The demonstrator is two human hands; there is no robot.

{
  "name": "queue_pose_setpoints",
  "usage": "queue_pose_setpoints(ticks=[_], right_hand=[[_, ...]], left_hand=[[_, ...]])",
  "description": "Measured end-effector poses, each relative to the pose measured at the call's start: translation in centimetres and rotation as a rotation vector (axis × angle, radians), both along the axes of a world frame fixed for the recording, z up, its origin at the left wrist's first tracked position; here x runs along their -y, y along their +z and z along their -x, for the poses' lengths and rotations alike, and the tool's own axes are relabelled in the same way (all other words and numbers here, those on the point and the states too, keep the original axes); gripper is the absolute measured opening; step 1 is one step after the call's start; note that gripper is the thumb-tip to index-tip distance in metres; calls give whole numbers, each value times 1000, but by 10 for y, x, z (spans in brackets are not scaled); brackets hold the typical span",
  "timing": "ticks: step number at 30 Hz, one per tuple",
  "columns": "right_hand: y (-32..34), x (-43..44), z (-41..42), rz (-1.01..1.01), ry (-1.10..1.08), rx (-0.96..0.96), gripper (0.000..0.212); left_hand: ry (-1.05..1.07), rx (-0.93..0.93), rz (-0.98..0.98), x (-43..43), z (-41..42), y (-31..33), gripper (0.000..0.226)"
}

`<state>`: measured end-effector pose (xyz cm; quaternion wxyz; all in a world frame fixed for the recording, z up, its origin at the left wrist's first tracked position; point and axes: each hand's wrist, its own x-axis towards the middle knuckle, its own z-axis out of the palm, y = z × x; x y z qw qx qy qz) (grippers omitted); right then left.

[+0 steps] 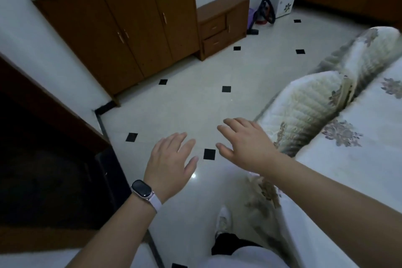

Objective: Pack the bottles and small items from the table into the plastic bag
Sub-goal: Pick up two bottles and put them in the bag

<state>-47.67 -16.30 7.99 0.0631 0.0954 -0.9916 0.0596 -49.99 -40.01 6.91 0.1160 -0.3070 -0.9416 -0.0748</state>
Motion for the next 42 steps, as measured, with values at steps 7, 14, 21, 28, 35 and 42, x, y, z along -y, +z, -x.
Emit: queue_pose_setpoints(ticks=[7, 14, 21, 28, 35, 42], right_hand=[[18, -22, 132, 3, -2, -69, 52], [20, -41, 223, 19, -35, -110, 51], [-2, -68, 318, -8, -149, -89, 52], [11, -99, 442, -44, -339, -92, 52], [38, -146, 530, -51, -544, -127, 50], [16, -248, 552, -19, -806, -87, 52]], left_hand=[[12, -25, 33, -14, 133, 30, 47], [0, -19, 12, -35, 230, 34, 48], [-103, -29, -36, -60, 358, 11, 45], [-238, -13, -115, -109, 516, 8, 46], [-428, -21, -177, -196, 651, 21, 43], [-617, 30, -216, -318, 711, 8, 42]])
